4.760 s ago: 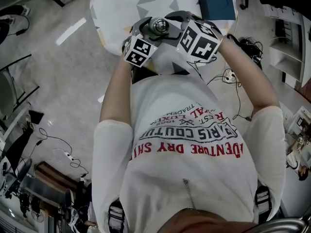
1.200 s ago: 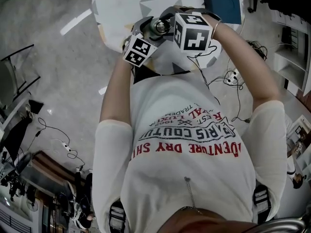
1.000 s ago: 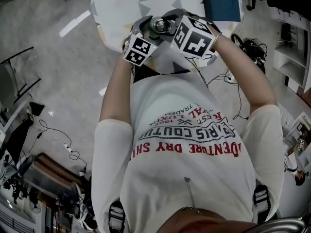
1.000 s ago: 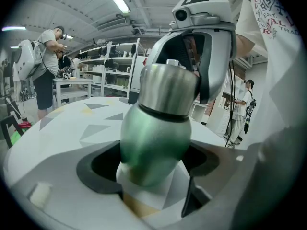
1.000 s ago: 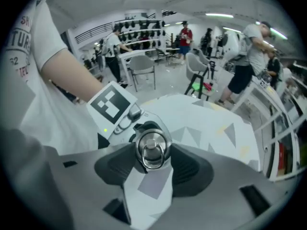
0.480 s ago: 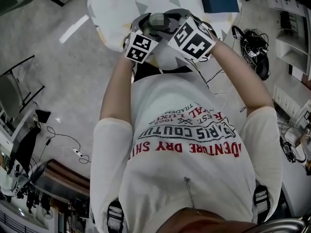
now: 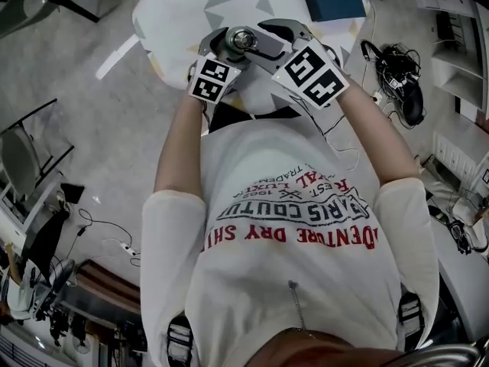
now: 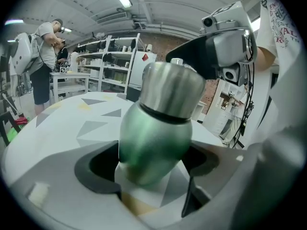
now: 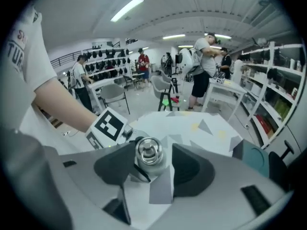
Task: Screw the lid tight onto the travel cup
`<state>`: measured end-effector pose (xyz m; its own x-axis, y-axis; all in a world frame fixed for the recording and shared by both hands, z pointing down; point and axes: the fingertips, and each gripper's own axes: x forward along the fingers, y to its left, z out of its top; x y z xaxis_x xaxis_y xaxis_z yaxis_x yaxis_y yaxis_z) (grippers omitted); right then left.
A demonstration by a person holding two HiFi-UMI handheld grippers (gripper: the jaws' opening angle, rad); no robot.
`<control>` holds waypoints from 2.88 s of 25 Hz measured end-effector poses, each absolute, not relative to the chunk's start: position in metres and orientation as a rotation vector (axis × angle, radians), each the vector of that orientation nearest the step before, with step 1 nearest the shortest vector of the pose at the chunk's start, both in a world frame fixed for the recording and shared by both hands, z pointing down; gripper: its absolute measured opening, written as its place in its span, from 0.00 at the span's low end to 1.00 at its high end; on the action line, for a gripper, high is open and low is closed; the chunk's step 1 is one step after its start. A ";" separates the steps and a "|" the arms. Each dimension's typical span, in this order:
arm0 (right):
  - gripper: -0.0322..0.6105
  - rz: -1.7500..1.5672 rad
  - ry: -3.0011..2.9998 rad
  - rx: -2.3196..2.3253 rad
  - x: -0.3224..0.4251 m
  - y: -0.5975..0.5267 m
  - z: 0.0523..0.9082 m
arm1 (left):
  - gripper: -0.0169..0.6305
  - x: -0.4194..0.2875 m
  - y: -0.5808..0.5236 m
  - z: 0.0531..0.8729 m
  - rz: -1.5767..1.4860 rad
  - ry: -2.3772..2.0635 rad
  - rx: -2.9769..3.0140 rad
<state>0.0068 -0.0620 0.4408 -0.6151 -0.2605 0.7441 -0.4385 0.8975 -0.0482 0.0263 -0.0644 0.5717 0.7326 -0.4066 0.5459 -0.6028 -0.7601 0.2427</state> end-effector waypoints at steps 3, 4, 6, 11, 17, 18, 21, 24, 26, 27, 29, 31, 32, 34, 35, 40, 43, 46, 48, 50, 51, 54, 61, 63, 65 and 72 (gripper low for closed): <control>0.28 0.369 -2.326 0.660 0.020 -0.075 0.426 | 0.65 0.024 -0.065 0.570 0.686 -0.836 2.525; 0.21 0.407 -2.331 0.722 0.026 -0.079 0.423 | 0.66 0.023 -0.065 0.569 0.691 -0.866 2.523; 0.15 0.458 -2.334 0.804 0.034 -0.086 0.420 | 0.66 0.019 -0.064 0.566 0.675 -0.913 2.505; 0.08 0.344 -2.365 0.888 0.044 -0.096 0.408 | 0.66 0.007 -0.056 0.539 0.613 -1.015 2.510; 0.07 0.211 -2.475 0.932 0.047 -0.095 0.381 | 0.66 -0.017 -0.042 0.459 0.462 -1.198 2.563; 0.07 0.198 -2.495 0.929 0.045 -0.095 0.378 | 0.65 -0.020 -0.044 0.443 0.427 -1.232 2.574; 0.07 0.192 -2.553 0.900 0.040 -0.090 0.368 | 0.44 -0.036 -0.052 0.398 0.341 -1.392 2.566; 0.07 0.211 -2.622 0.869 0.037 -0.085 0.351 | 0.21 -0.057 -0.060 0.361 0.280 -1.559 2.504; 0.07 0.210 -2.649 0.884 0.040 -0.085 0.339 | 0.10 -0.070 -0.064 0.338 0.206 -1.639 2.449; 0.07 0.205 -2.658 0.898 0.042 -0.086 0.333 | 0.07 -0.076 -0.065 0.326 0.177 -1.672 2.435; 0.07 0.180 -2.662 0.932 0.046 -0.087 0.322 | 0.05 -0.082 -0.066 0.306 0.153 -1.721 2.450; 0.07 0.142 -2.662 0.962 0.049 -0.087 0.312 | 0.05 -0.082 -0.064 0.290 0.167 -1.738 2.492; 0.06 0.123 -2.667 0.971 0.049 -0.087 0.306 | 0.05 -0.081 -0.064 0.282 0.167 -1.737 2.509; 0.06 0.090 -2.683 0.979 0.049 -0.088 0.295 | 0.05 -0.080 -0.064 0.268 0.134 -1.726 2.523; 0.06 0.075 -2.692 0.981 0.048 -0.088 0.289 | 0.05 -0.081 -0.065 0.261 0.111 -1.721 2.526; 0.06 0.029 -2.703 1.011 0.046 -0.090 0.275 | 0.05 -0.084 -0.067 0.239 0.092 -1.733 2.550; 0.06 0.024 -2.696 1.028 0.048 -0.092 0.274 | 0.05 -0.088 -0.067 0.234 0.081 -1.740 2.552; 0.06 0.024 -2.695 1.034 0.049 -0.092 0.272 | 0.05 -0.089 -0.068 0.231 0.082 -1.740 2.554; 0.06 0.020 -2.697 1.031 0.049 -0.090 0.272 | 0.05 -0.088 -0.068 0.230 0.086 -1.737 2.558; 0.06 0.020 -2.697 1.024 0.048 -0.089 0.273 | 0.05 -0.087 -0.068 0.229 0.087 -1.732 2.563; 0.06 0.022 -2.695 1.022 0.048 -0.089 0.274 | 0.05 -0.086 -0.068 0.229 0.085 -1.730 2.564; 0.06 0.038 -2.697 1.028 0.049 -0.088 0.277 | 0.05 -0.084 -0.069 0.230 0.068 -1.723 2.566; 0.06 0.026 -2.703 1.024 0.048 -0.089 0.274 | 0.05 -0.083 -0.070 0.230 0.076 -1.731 2.542; 0.06 0.028 -2.712 1.019 0.047 -0.089 0.273 | 0.05 -0.083 -0.070 0.228 0.069 -1.730 2.543; 0.06 0.033 -2.722 1.014 0.046 -0.087 0.273 | 0.05 -0.081 -0.070 0.229 0.073 -1.730 2.547; 0.06 0.051 -2.733 1.009 0.048 -0.086 0.273 | 0.05 -0.078 -0.070 0.233 0.113 -1.728 2.538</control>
